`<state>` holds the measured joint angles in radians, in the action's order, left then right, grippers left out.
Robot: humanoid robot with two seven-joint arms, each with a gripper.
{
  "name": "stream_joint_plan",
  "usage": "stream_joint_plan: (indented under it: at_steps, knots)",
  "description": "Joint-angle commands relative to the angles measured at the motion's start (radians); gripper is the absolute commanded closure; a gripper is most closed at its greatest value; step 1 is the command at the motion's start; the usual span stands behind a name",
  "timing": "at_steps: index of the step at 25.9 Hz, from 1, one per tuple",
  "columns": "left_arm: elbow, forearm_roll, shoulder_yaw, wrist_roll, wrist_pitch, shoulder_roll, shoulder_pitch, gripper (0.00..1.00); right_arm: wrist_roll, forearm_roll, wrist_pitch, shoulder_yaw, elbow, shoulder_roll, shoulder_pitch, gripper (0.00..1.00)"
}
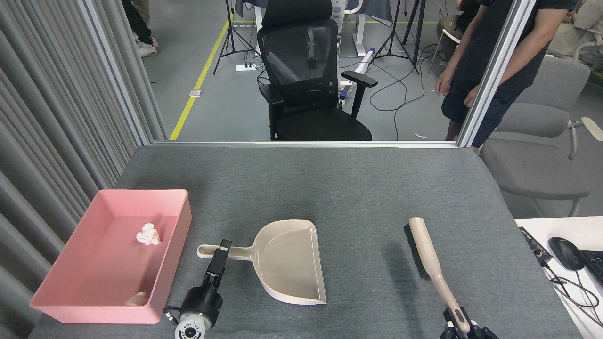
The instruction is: Sweep and dump garbage into bin
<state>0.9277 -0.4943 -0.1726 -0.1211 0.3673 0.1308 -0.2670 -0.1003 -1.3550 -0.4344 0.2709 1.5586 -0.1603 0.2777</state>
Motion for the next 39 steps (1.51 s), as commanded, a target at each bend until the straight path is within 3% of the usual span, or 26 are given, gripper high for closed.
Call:
stream_joint_plan:
  at_steps: [1,4,9,13,15,16,20,25,30,33,37,39]
  knots:
    - [0.031,-0.058,0.001,-0.028,-0.004,-0.002,0.034,0.01,0.002,-0.001,0.005,0.001,-0.005,0.002,-0.002,0.54]
    - [0.086,-0.07,0.001,-0.034,-0.007,-0.005,0.083,0.01,0.004,0.002,0.008,0.002,-0.005,0.002,-0.002,0.4]
    - [0.247,-0.07,0.013,-0.046,-0.025,-0.022,0.193,0.01,0.001,0.005,0.02,0.005,-0.003,0.002,-0.005,0.35]
    - [0.454,-0.081,0.025,-0.069,-0.054,-0.042,0.311,0.01,0.001,0.013,0.022,0.017,0.003,0.002,-0.008,0.21]
    - [0.557,-0.093,0.056,-0.074,-0.07,-0.053,0.368,0.01,-0.004,0.016,0.022,0.019,0.006,0.002,-0.011,0.04]
    - [0.6,-0.105,0.062,-0.074,-0.071,-0.057,0.387,0.01,-0.006,0.017,0.022,0.019,0.008,0.004,-0.015,0.02]
    - [0.695,-0.259,0.061,-0.061,-0.064,-0.06,0.397,0.01,-0.006,0.076,0.048,0.017,0.032,0.013,-0.051,0.02]
    - [0.801,-0.536,0.062,-0.011,-0.054,-0.059,0.393,0.01,0.001,0.068,0.177,0.008,0.034,0.059,-0.147,0.02]
    - [0.795,-0.845,0.053,0.048,-0.036,-0.076,0.33,0.01,0.004,0.042,0.232,-0.033,0.026,0.058,-0.213,0.02]
    - [0.787,-0.909,0.053,0.049,-0.038,-0.086,0.307,0.01,0.004,0.002,0.24,-0.107,0.021,0.059,-0.232,0.02]
    - [0.715,-0.912,0.025,0.057,-0.048,-0.092,0.284,0.01,0.004,-0.108,0.312,-0.214,0.023,0.081,-0.229,0.02]
    - [0.692,-0.921,-0.01,0.064,-0.053,-0.102,0.275,0.01,0.002,-0.118,0.33,-0.243,0.034,0.091,-0.219,0.02]
